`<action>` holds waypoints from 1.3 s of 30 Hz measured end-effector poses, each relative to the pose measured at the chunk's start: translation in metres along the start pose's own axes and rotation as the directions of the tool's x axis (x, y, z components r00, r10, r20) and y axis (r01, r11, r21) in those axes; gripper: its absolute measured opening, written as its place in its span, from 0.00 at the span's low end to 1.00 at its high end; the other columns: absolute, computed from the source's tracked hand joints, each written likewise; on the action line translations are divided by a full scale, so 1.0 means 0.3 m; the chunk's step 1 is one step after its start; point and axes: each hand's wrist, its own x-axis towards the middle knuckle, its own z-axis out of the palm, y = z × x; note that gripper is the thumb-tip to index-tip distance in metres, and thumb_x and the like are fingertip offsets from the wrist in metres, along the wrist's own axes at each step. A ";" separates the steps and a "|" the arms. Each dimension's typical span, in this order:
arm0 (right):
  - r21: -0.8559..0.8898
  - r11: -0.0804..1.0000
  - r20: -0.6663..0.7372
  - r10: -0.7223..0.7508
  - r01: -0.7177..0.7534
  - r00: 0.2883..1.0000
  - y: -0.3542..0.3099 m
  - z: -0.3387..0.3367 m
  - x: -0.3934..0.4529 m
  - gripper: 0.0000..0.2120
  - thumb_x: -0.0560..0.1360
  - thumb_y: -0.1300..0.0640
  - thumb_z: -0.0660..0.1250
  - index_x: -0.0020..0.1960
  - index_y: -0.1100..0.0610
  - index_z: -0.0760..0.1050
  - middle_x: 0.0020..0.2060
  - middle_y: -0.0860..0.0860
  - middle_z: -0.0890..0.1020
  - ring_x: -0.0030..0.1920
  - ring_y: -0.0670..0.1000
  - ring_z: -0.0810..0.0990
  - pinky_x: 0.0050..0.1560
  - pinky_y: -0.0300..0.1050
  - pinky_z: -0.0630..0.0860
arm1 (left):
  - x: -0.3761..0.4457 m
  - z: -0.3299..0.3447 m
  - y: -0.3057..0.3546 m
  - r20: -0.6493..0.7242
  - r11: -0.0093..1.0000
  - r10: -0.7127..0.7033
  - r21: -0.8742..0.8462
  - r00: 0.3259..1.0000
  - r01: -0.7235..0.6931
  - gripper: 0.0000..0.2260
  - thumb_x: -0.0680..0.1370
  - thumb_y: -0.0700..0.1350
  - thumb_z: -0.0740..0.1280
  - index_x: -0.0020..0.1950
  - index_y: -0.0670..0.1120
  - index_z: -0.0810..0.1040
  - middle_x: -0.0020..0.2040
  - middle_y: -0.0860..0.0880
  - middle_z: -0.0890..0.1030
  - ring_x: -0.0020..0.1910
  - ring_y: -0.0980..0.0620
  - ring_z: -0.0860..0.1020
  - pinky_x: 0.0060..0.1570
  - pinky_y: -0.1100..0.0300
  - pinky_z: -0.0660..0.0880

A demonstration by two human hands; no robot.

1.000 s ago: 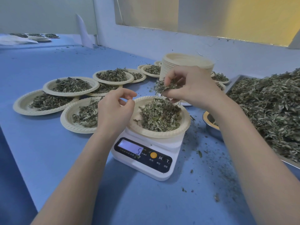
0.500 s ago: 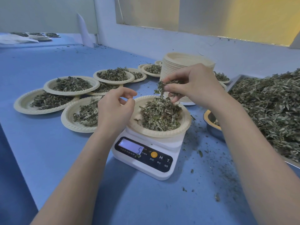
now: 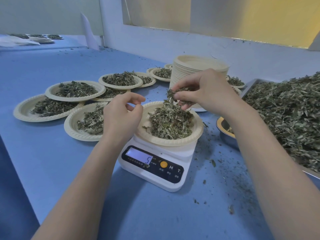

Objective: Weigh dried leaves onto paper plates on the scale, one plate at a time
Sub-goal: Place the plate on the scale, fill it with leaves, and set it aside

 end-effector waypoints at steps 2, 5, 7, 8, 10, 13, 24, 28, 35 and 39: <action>-0.010 1.000 0.012 -0.001 0.001 1.000 0.000 0.004 0.000 0.06 0.72 0.62 0.73 0.45 0.51 0.82 0.34 0.51 0.85 0.30 0.46 0.83 0.37 0.32 0.79 | -0.001 0.001 0.001 0.001 1.000 0.000 0.003 1.000 0.000 0.11 0.74 0.39 0.63 0.45 0.54 0.80 0.41 0.58 0.78 0.33 0.66 0.71 0.40 0.62 0.67; -0.035 0.999 0.019 -0.010 0.011 1.000 0.000 0.007 0.002 0.06 0.71 0.61 0.73 0.45 0.51 0.82 0.33 0.45 0.83 0.31 0.46 0.84 0.40 0.35 0.79 | -0.002 0.000 0.001 0.001 1.000 0.005 0.004 1.000 -0.005 0.11 0.74 0.39 0.63 0.45 0.54 0.80 0.41 0.58 0.78 0.33 0.68 0.71 0.40 0.63 0.67; -0.031 0.999 0.018 -0.012 0.012 1.000 0.001 0.006 0.002 0.06 0.71 0.61 0.73 0.45 0.51 0.82 0.33 0.44 0.83 0.31 0.46 0.84 0.41 0.37 0.80 | -0.002 -0.001 0.000 0.002 1.000 0.009 0.002 1.000 -0.009 0.10 0.74 0.39 0.63 0.45 0.54 0.80 0.41 0.58 0.78 0.33 0.68 0.71 0.40 0.62 0.67; -0.027 1.000 0.017 -0.011 0.012 1.000 0.001 0.004 0.001 0.06 0.71 0.61 0.73 0.44 0.51 0.82 0.33 0.45 0.83 0.31 0.47 0.84 0.41 0.38 0.80 | -0.002 -0.001 -0.001 0.003 1.000 0.011 0.004 1.000 -0.011 0.10 0.74 0.39 0.63 0.45 0.54 0.80 0.41 0.58 0.78 0.34 0.68 0.71 0.40 0.62 0.67; -0.019 1.000 0.020 -0.007 0.008 1.000 0.002 0.003 0.000 0.07 0.71 0.61 0.73 0.44 0.50 0.82 0.33 0.46 0.84 0.31 0.47 0.84 0.42 0.39 0.81 | 0.000 0.000 -0.002 0.004 1.000 0.013 0.011 1.000 -0.013 0.10 0.74 0.40 0.63 0.45 0.55 0.79 0.41 0.58 0.78 0.33 0.68 0.71 0.40 0.63 0.67; -0.012 1.000 0.036 -0.008 0.008 0.999 0.002 0.003 -0.001 0.07 0.71 0.62 0.73 0.44 0.51 0.82 0.33 0.48 0.84 0.32 0.48 0.84 0.43 0.41 0.81 | 0.001 0.001 -0.002 0.001 1.000 0.011 0.014 1.000 -0.011 0.10 0.74 0.40 0.64 0.44 0.55 0.79 0.41 0.58 0.78 0.33 0.68 0.71 0.39 0.64 0.67; -0.003 1.000 0.058 -0.022 0.022 0.998 0.007 0.001 0.003 0.06 0.70 0.60 0.74 0.45 0.50 0.83 0.32 0.47 0.84 0.31 0.48 0.84 0.43 0.40 0.80 | 0.000 0.000 -0.001 0.004 1.000 0.015 0.005 1.000 -0.015 0.11 0.74 0.39 0.63 0.44 0.55 0.80 0.41 0.58 0.79 0.33 0.68 0.71 0.40 0.62 0.68; -0.019 0.999 0.092 -0.028 0.030 0.995 0.008 -0.002 0.001 0.14 0.69 0.56 0.75 0.54 0.47 0.81 0.37 0.49 0.85 0.32 0.47 0.84 0.43 0.30 0.77 | -0.001 0.001 0.000 0.005 1.000 0.007 -0.008 1.000 -0.007 0.11 0.74 0.39 0.63 0.43 0.56 0.79 0.40 0.59 0.78 0.33 0.67 0.71 0.40 0.63 0.67; -0.019 0.999 0.008 -0.046 0.046 0.999 0.005 -0.005 0.003 0.08 0.70 0.60 0.74 0.47 0.51 0.82 0.39 0.52 0.85 0.32 0.46 0.84 0.40 0.28 0.76 | -0.003 0.002 -0.003 0.002 1.000 0.002 0.000 1.000 -0.002 0.10 0.74 0.40 0.63 0.43 0.55 0.79 0.40 0.60 0.78 0.32 0.67 0.71 0.40 0.62 0.67; -0.007 0.998 -0.023 -0.060 0.060 0.998 0.005 -0.012 0.004 0.05 0.70 0.59 0.75 0.46 0.54 0.83 0.33 0.49 0.85 0.31 0.45 0.83 0.38 0.29 0.76 | -0.002 0.001 -0.002 0.003 1.000 0.006 -0.001 1.000 -0.006 0.10 0.74 0.40 0.63 0.44 0.54 0.80 0.40 0.60 0.78 0.32 0.67 0.71 0.39 0.64 0.67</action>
